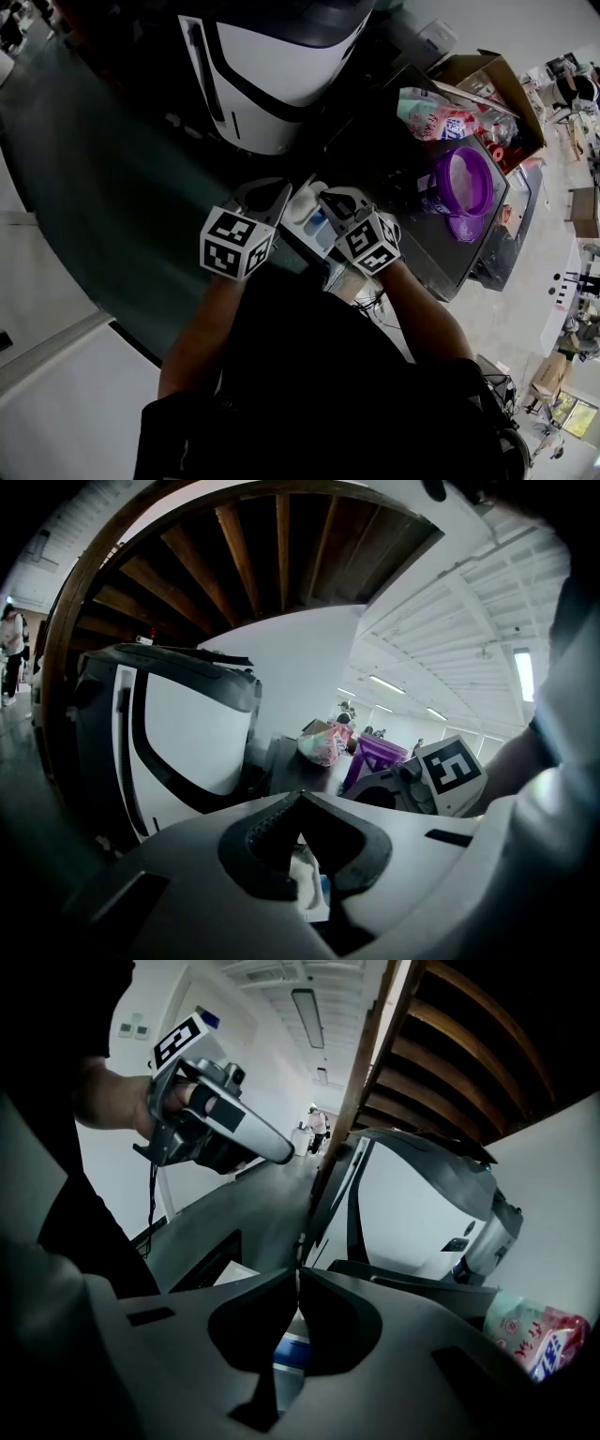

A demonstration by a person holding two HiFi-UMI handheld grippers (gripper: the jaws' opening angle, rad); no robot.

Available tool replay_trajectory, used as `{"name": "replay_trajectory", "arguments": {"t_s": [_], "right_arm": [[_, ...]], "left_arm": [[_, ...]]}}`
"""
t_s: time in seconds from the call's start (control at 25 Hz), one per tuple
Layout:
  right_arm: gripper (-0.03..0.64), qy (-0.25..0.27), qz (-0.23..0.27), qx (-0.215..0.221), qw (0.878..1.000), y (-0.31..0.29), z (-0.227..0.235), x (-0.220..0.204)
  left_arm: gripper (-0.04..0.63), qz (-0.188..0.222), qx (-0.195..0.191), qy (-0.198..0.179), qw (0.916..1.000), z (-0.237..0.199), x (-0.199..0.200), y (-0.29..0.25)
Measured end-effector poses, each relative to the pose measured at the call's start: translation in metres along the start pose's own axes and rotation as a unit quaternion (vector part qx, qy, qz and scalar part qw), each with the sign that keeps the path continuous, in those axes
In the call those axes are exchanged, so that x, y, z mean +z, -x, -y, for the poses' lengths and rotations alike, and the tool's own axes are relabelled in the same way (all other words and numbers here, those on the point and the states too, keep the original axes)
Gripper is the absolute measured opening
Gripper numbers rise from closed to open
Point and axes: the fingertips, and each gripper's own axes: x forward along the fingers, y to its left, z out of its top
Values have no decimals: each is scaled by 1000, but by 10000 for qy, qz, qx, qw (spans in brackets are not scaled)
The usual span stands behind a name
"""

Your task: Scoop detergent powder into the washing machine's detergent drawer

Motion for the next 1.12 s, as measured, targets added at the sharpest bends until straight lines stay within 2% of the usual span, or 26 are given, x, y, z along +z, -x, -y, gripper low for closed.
{"name": "replay_trajectory", "arguments": {"t_s": [0.2,0.36,0.76,1.0,1.12], "right_arm": [[20,176,-1,4,9998,0,-3,0],[20,510,-16,-4,9987,0,-7,-1],[20,804,-69,-28,9967,0,-10,-8],[20,1440,-50,48,9896,1,-23,-8],[20,1530,-38,87,9882,2,-25,-10]], "left_arm": [[8,-42,-14,-13,10000,2,-2,-2],[8,-63,-15,-24,10000,4,-1,-5],[8,-88,6,-9,10000,10,-3,-8],[8,-70,54,25,10000,12,-4,-7],[8,-60,62,30,10000,14,-4,-8]]}}
